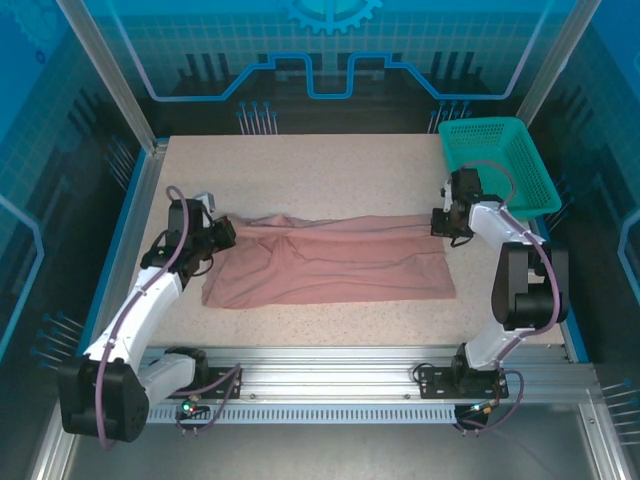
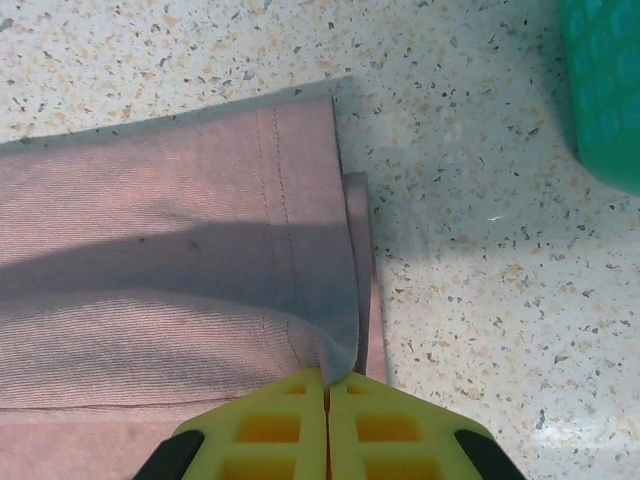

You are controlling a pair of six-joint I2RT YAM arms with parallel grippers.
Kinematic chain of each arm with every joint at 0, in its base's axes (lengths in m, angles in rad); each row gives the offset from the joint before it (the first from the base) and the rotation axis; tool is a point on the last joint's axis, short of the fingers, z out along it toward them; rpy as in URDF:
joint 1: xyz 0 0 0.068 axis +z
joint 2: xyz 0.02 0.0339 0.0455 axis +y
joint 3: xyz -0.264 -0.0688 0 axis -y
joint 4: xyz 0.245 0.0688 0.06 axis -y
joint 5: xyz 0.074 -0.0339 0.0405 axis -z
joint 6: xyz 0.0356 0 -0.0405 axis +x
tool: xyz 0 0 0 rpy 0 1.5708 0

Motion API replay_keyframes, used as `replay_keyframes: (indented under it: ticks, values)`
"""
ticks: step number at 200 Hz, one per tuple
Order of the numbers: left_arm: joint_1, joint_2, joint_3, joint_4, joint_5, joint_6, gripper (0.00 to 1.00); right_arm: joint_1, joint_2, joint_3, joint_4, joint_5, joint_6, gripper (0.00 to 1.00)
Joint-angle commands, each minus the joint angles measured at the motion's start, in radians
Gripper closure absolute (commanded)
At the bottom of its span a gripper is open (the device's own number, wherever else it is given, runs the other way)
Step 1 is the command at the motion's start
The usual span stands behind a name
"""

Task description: Fold the inside-out t-shirt

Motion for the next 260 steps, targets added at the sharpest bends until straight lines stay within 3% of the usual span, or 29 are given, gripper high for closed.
replay_keyframes:
  ticks: [1, 65, 108, 121, 142, 179, 211, 260]
  values:
    - [-0.007, -0.018, -0.028, -0.022, -0.020, -0.023, 1.00, 0.013, -0.032, -0.019, -0.031, 0.020, 0.018, 0.92]
    - [-0.018, -0.011, -0.108, 0.012, -0.021, -0.047, 1.00, 0.017, -0.023, -0.056, -0.034, 0.047, 0.036, 0.89]
    - [-0.033, 0.027, -0.184, 0.065, -0.003, -0.075, 1.00, 0.020, -0.051, -0.091, -0.033, 0.097, 0.100, 0.61]
    - [-0.037, 0.041, -0.200, 0.076, -0.002, -0.079, 1.00, 0.042, -0.099, -0.112, 0.013, 0.084, 0.107, 0.58]
    - [-0.038, 0.060, -0.215, 0.099, -0.004, -0.080, 1.00, 0.117, -0.097, -0.107, 0.067, 0.025, 0.100, 0.57]
    - [-0.038, 0.092, -0.215, 0.116, -0.008, -0.082, 1.00, 0.262, 0.067, 0.016, 0.051, -0.007, 0.087, 0.58]
    - [-0.039, 0.092, -0.220, 0.115, -0.010, -0.091, 1.00, 0.282, 0.176, 0.072, 0.018, -0.034, 0.099, 0.60]
    - [-0.040, 0.060, -0.281, 0.105, -0.022, -0.120, 1.00, 0.281, 0.165, 0.062, 0.012, -0.029, 0.086, 0.59]
